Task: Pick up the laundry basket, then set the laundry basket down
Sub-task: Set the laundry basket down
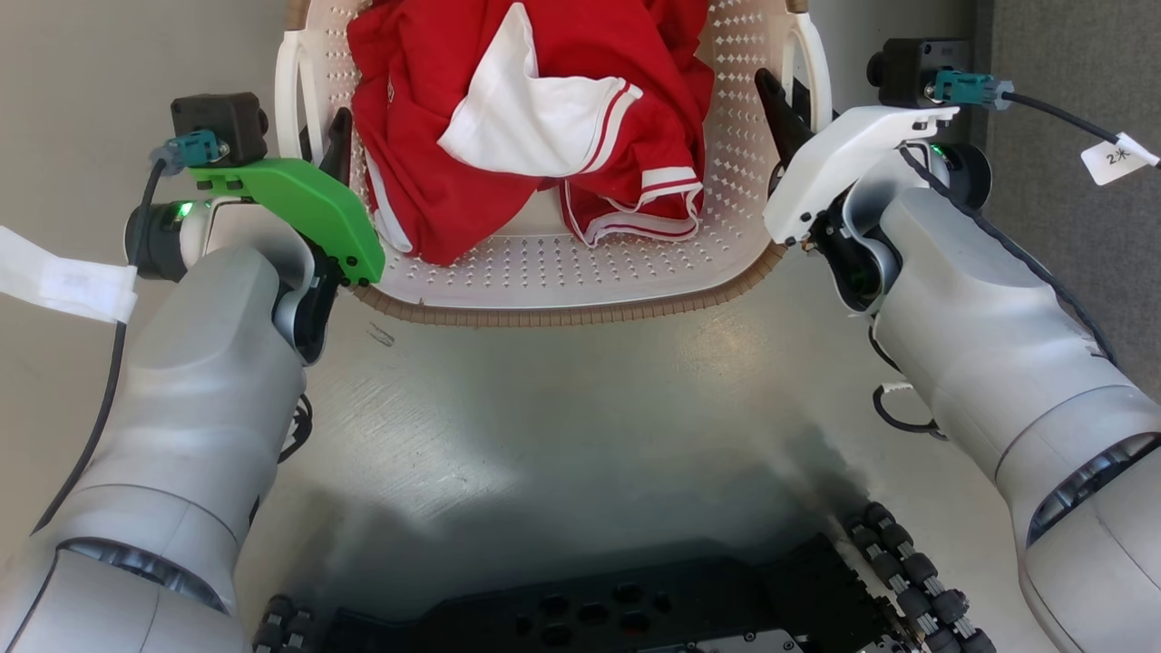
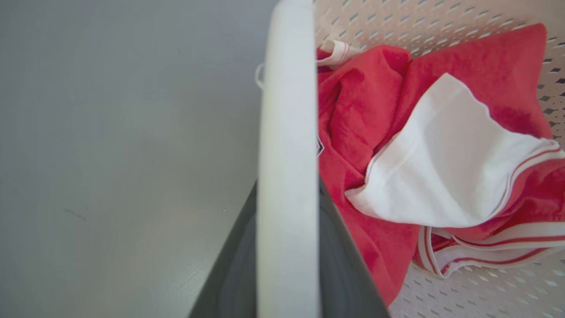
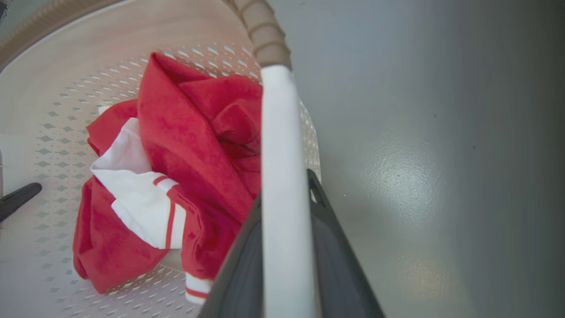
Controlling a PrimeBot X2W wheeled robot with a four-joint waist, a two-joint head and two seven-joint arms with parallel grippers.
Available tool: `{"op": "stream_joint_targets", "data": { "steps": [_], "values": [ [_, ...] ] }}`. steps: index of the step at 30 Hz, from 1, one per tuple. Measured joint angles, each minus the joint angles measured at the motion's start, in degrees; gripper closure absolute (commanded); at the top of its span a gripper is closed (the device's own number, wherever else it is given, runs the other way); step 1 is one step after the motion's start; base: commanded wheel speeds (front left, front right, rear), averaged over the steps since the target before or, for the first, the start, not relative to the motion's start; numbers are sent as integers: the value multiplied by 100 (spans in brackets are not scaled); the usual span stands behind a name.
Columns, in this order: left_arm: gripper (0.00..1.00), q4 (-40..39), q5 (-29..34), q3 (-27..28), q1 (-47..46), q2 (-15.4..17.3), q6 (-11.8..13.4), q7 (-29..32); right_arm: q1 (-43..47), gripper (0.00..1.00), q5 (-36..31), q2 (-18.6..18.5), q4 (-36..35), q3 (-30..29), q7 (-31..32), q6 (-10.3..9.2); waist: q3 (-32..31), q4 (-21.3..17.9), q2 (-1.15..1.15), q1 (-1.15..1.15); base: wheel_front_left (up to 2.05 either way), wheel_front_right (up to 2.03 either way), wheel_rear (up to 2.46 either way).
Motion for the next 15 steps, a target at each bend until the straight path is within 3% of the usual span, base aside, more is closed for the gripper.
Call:
{"op": "stream_joint_targets", "data": {
  "steps": [10, 12, 13, 14, 15],
  "values": [
    [100, 9, 31, 34, -44, 0, -1, -1, -12, 100, -41, 2, 10, -80, -22, 0, 25, -12, 0, 0, 0, 0, 0],
    [53, 12, 33, 43, -45, 0, -2, -1, -13, 95, -47, 3, 7, -102, -22, 1, 28, -15, 0, 0, 0, 0, 0],
    [23, 15, 37, 44, -46, 1, -2, -2, -19, 77, -48, 2, 3, -113, -22, 1, 30, -17, 0, 0, 0, 0, 0],
    [0, 16, 47, 49, -49, 2, -2, -13, -27, 36, -51, 2, -2, -129, -22, 8, 32, -19, 0, 0, 0, 0, 0],
    [0, 18, 52, 56, -51, 2, -2, -19, -42, 0, -56, 5, -8, -136, -21, 19, 33, -20, 0, 0, 0, 0, 0]
  ]
}}
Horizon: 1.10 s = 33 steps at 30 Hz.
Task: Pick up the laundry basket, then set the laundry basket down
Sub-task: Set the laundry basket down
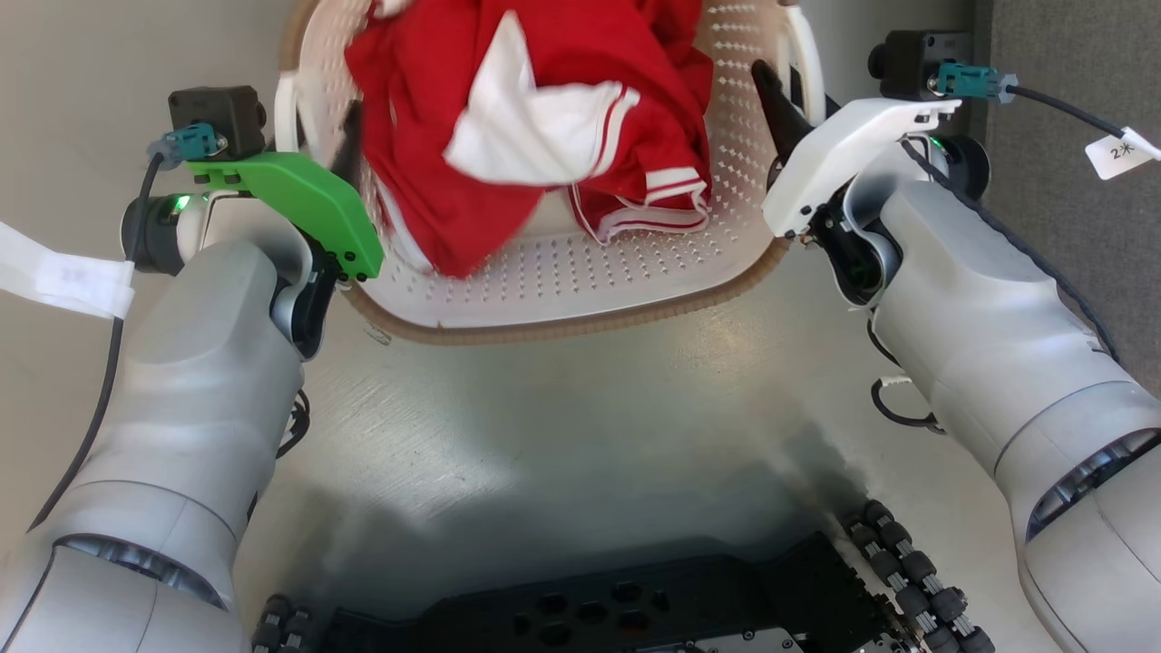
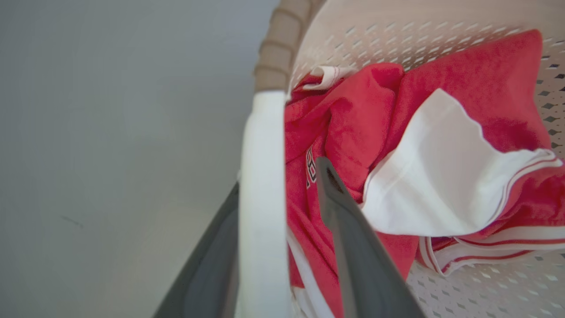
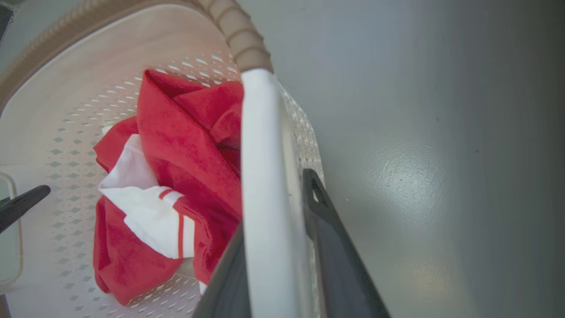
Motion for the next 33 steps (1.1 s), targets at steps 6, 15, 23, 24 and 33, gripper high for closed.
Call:
{"op": "stream_joint_targets", "data": {
  "steps": [6, 15, 23, 24, 33],
  "values": [
    [0, 141, 10, 2, 0, 0, -2, 0, -22, 0, -2, 19, -12, -43, 0, 38, -15, -10, 0, 0, 0, 0, 0],
    [0, 258, 14, 7, 2, -1, -5, 0, -10, 0, -43, 19, 0, -88, 0, 33, -158, -21, 0, 0, 0, 0, 0],
    [0, 402, 1, 26, 92, -1, -5, 0, 113, 0, -81, 20, 24, -112, 0, 32, -368, -37, 0, 0, 0, 0, 0],
    [0, 417, -9, 26, 128, -1, -5, 0, 135, 0, -82, 19, 31, -114, 0, 31, -407, -40, 0, 0, 0, 0, 0],
    [0, 415, -37, 58, 398, 23, -5, 0, 306, 0, -157, 20, 22, -288, 0, 30, -846, -74, 0, -1, 0, 0, 0]
  ]
}}
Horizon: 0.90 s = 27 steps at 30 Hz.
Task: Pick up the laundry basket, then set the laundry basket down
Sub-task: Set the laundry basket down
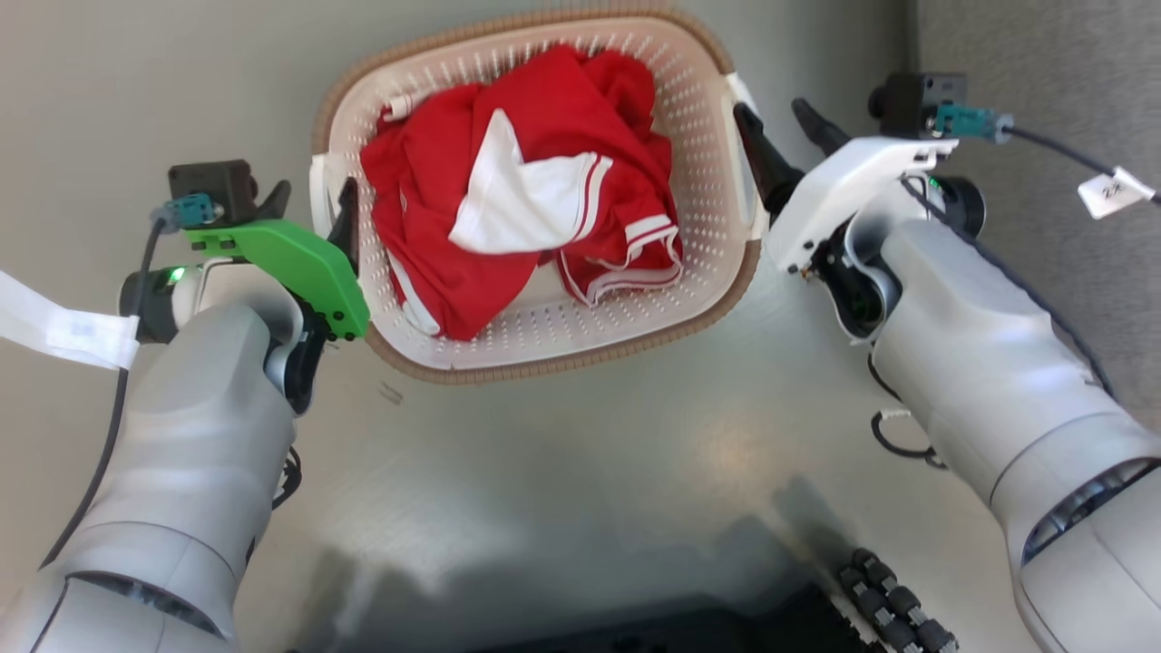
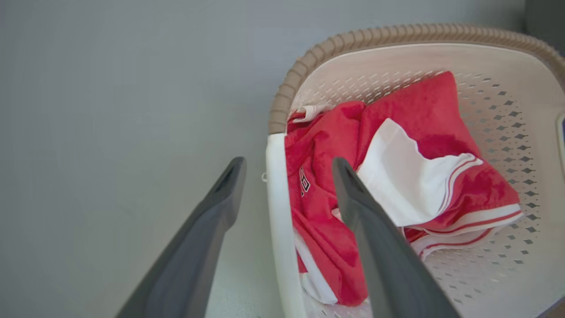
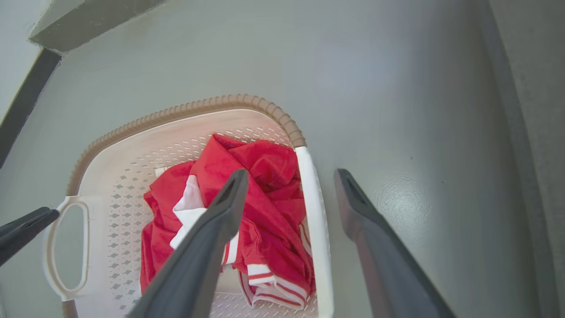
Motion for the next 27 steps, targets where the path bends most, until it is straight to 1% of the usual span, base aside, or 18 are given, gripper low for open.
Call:
{"op": "stream_joint_targets", "data": {
  "steps": [5, 10, 14, 15, 19, 27],
  "values": [
    [0, -219, 59, -14, 156, 42, -1, 0, 191, 0, -94, 0, -47, -96, 0, 0, -324, -22, 0, 0, 0, 0, 0],
    [0, -524, 84, 47, 408, 109, -1, 0, 325, 0, -280, -69, -312, -248, 0, 0, -769, -43, 0, 0, 0, 0, 0],
    [0, -801, 209, 196, 509, 237, -1, 0, 449, 0, -432, -202, -557, -423, 0, 0, -1084, -49, 0, 0, 0, 0, 0],
    [0, -948, 248, 274, 597, 275, -1, 0, 539, 0, -491, -236, -672, -532, 0, 0, -1242, -49, 0, 0, 0, 0, 0],
    [0, -1266, 327, 466, 802, 383, -1, 0, 779, 0, -595, -283, -933, -728, 0, -5, -1567, -45, 0, 0, 0, 0, 0],
    [0, -1871, 475, 799, 1356, 408, -1, 0, 1346, 0, -936, -437, -1427, -1087, 0, -48, -2222, -10, 0, 0, 0, 0, 0]
  ]
}}
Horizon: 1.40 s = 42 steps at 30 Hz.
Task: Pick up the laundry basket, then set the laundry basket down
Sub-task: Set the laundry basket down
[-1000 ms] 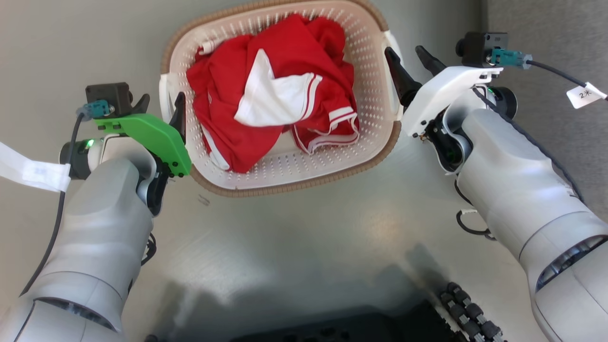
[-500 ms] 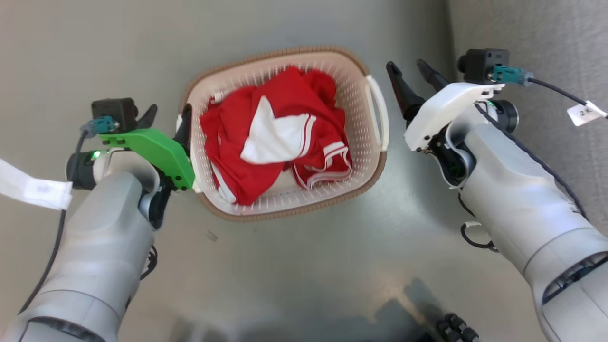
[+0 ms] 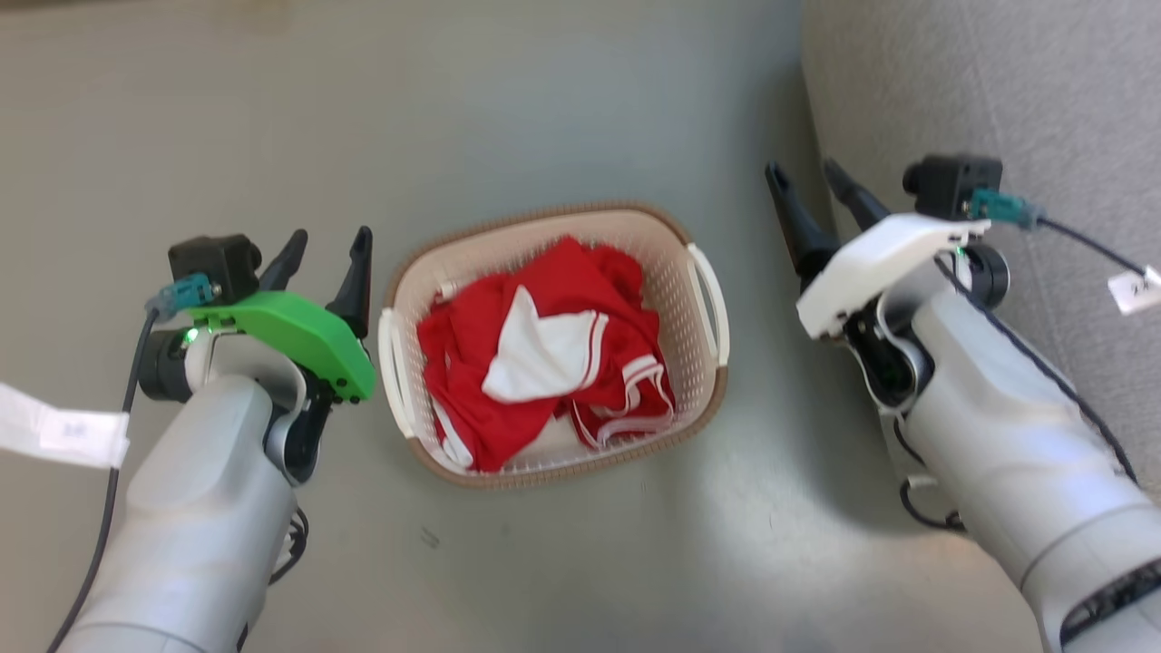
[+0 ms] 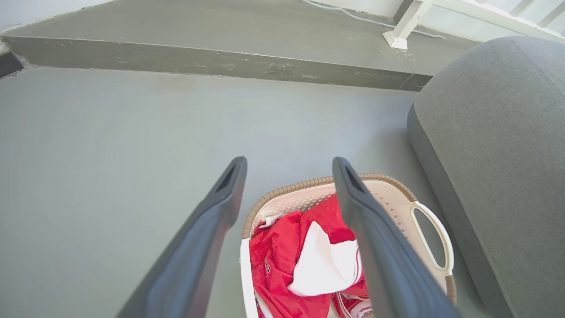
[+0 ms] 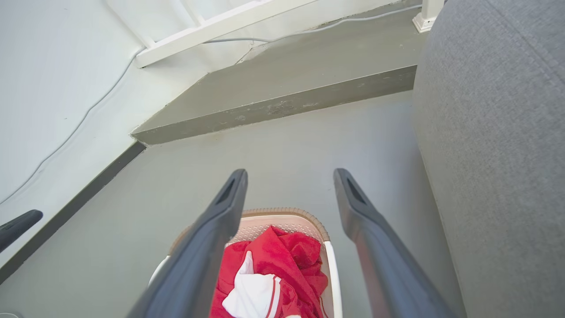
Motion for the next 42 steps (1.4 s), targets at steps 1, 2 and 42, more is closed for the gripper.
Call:
{"op": "stream_joint_targets", "data": {
  "steps": [1, 2, 42],
  "values": [
    [0, -78, 35, 63, 64, 0, 0, 0, 86, 0, -37, -12, -59, -37, 0, 0, -81, 7, 0, 0, 0, 0, 0],
    [0, -143, 80, 116, 129, 5, 0, 0, 174, 0, -102, -26, -119, -70, 0, 0, -162, 14, 0, 0, 0, 0, 0],
    [0, -2688, 1061, 1608, 2966, -69, 183, 0, 3071, 0, -1595, -278, -3044, -1900, 0, -512, -2496, 72, 0, 0, 0, 0, 0]
  ]
}}
